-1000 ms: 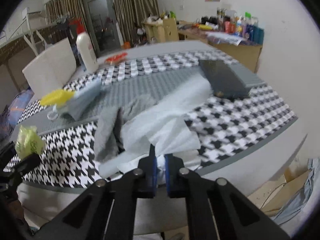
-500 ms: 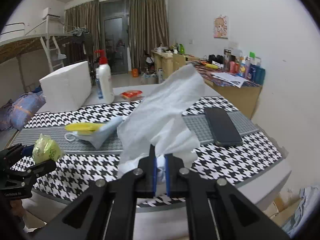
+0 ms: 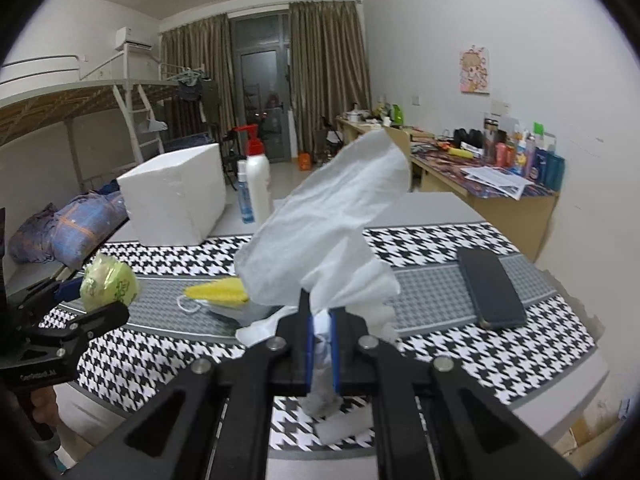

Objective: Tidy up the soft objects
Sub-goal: 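Lift the white tissue with the right gripper while the left lifts the green pack, then carry the tissue and the green pack toward the white foam box with both grippers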

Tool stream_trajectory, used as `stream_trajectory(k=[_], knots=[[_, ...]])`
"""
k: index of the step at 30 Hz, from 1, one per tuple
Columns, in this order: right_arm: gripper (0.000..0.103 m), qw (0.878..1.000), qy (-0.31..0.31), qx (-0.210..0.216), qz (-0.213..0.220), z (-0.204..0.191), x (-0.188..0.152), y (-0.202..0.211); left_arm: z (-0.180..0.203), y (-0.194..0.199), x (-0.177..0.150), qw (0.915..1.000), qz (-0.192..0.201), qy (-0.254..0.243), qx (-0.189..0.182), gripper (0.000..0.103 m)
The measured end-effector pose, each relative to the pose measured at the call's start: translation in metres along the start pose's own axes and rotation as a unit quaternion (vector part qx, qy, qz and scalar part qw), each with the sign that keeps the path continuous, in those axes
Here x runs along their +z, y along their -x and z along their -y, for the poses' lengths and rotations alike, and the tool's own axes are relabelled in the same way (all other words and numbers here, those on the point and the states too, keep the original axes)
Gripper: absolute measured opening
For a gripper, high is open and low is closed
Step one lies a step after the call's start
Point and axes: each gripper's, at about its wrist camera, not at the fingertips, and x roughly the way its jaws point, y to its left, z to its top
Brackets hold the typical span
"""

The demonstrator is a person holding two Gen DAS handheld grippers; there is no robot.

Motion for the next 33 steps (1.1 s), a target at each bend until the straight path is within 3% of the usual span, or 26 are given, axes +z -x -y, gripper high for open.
stream_trajectory(k=[33], knots=[[0.009,0.995,0.048,0.067,0.052,-0.049,0.055,-0.020,-0.036,0.017,0.048,0.9943,0.064,-0.002,0.084,0.073]])
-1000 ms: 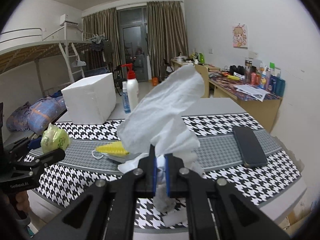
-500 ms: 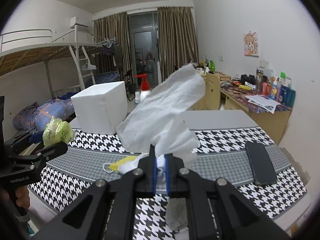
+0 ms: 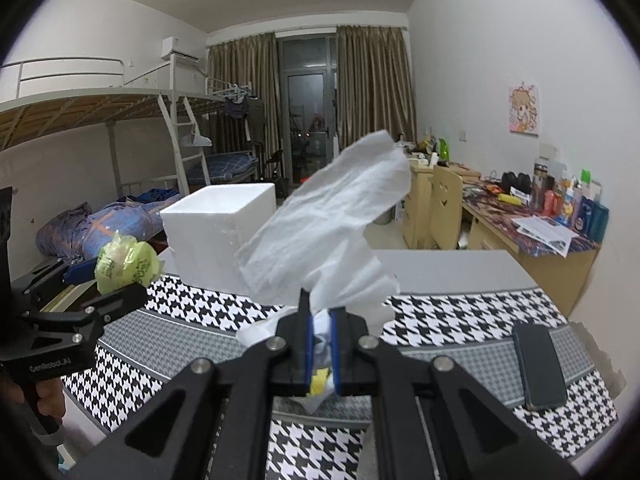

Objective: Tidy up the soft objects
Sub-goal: 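Carry the tissue and the green pack toward the white foam box with both grippers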

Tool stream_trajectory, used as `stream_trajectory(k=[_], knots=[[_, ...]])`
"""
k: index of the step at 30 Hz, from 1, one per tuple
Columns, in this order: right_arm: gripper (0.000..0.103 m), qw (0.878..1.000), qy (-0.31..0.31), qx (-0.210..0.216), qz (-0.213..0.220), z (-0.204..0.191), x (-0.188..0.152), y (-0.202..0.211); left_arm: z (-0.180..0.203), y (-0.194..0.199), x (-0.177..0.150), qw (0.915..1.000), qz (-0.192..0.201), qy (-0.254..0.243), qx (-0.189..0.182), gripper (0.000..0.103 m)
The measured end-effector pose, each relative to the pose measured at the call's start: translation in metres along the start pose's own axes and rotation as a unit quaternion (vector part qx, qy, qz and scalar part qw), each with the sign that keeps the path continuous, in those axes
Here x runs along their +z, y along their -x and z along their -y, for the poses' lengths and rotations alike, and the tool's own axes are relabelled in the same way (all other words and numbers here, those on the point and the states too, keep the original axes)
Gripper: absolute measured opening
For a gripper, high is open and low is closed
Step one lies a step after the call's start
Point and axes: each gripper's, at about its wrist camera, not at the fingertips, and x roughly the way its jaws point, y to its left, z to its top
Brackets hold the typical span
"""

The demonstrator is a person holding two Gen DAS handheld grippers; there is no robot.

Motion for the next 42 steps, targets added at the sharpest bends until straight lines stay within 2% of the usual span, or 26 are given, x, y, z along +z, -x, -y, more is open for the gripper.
stream_trajectory(k=[22,32,42], knots=[[0.010,0.996,0.078,0.020,0.038,-0.048,0.043,-0.027,-0.030,-0.007,0.029,0.9969,0.044,0.010,0.065,0.074],[0.010,0.994,0.084,0.040,0.058,-0.063,0.057,-0.040,-0.041,-0.012,0.033,0.9946,0.056,0.025,0.083,0.074],[0.010,0.994,0.077,0.052,0.055,-0.072,0.068,-0.058,-0.052,-0.017,0.045,0.9923,0.072,0.032,0.096,0.074]])
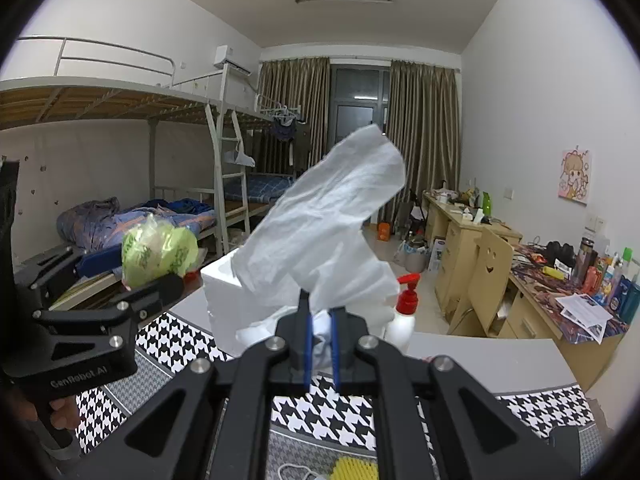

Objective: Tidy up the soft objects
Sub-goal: 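Carry the tissue and the green pack toward the white foam box with both grippers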

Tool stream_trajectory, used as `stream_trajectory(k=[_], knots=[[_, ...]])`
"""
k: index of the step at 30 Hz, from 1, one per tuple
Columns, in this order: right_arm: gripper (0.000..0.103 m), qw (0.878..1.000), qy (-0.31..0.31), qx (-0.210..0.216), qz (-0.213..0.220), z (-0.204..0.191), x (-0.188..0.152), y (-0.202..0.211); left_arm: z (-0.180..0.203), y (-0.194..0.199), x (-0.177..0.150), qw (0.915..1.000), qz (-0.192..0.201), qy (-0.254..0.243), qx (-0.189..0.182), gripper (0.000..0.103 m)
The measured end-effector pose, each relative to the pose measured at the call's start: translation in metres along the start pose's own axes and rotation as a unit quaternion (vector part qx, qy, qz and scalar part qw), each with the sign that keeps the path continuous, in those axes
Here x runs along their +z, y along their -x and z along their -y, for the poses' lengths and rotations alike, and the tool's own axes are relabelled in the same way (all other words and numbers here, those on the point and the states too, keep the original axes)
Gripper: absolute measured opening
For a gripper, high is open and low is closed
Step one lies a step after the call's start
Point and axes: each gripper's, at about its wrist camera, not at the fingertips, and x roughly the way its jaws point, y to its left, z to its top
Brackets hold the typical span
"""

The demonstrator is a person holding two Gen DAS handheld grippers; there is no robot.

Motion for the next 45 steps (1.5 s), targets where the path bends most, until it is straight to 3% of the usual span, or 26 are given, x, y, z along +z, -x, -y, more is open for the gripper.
stream_trajectory(k=[45], knots=[[0.010,0.997,-0.014,0.028,-0.065,-0.014,0.034,-0.104,-0.034,-0.063,0.024,0.9988,-0.022,0.018,0.040,0.074]])
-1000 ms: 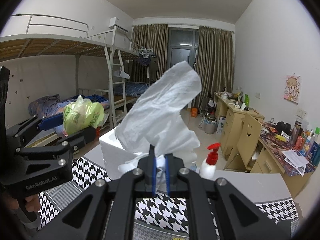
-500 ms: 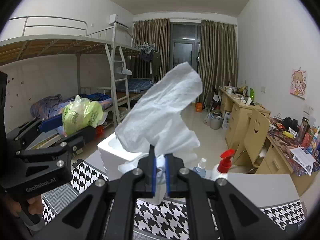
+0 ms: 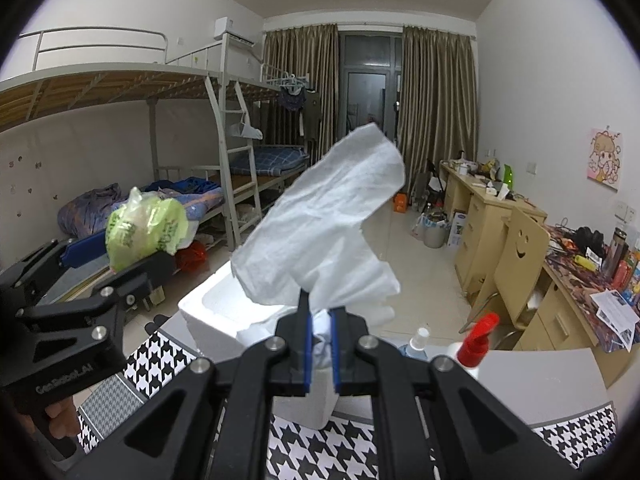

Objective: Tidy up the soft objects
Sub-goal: 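Carry the tissue and the green pack toward the white foam box with both grippers, then open the right gripper to drop the white tissue into the foam box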

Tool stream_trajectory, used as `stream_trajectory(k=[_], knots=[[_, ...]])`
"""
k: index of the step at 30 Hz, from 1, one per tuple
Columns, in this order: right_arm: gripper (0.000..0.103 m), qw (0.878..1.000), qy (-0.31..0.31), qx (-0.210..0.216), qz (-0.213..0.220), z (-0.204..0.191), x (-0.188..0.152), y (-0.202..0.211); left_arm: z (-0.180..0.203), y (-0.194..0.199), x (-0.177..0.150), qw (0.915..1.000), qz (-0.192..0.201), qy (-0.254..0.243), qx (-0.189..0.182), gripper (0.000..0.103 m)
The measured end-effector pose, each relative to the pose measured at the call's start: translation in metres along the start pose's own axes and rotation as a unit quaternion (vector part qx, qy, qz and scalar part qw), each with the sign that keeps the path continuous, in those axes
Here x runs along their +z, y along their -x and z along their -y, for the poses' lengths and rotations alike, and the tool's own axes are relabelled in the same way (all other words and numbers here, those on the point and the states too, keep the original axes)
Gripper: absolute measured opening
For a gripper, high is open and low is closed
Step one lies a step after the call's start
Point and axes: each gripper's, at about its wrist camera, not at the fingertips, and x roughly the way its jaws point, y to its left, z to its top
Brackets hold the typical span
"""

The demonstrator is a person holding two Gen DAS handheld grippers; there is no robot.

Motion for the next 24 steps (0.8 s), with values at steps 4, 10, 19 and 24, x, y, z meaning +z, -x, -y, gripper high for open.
stream_trajectory(k=[4,10,19,24], knots=[[0.010,1.000,-0.005,0.007,-0.009,0.000,0.004,-0.011,0.000,0.000,-0.001,1.0000,-0.001,0.000,0.008,0.074],[0.010,1.000,-0.005,0.014,-0.027,0.000,0.008,-0.032,-0.007,-0.002,0.000,0.9997,-0.002,0.001,0.023,0.074],[0.010,0.998,-0.005,0.029,-0.060,-0.005,0.011,-0.058,-0.019,-0.006,0.001,0.9991,-0.006,0.004,0.042,0.074],[0.010,0.997,-0.007,0.039,-0.071,-0.007,0.012,-0.069,-0.025,-0.008,0.000,0.9987,-0.011,0.005,0.049,0.074]])
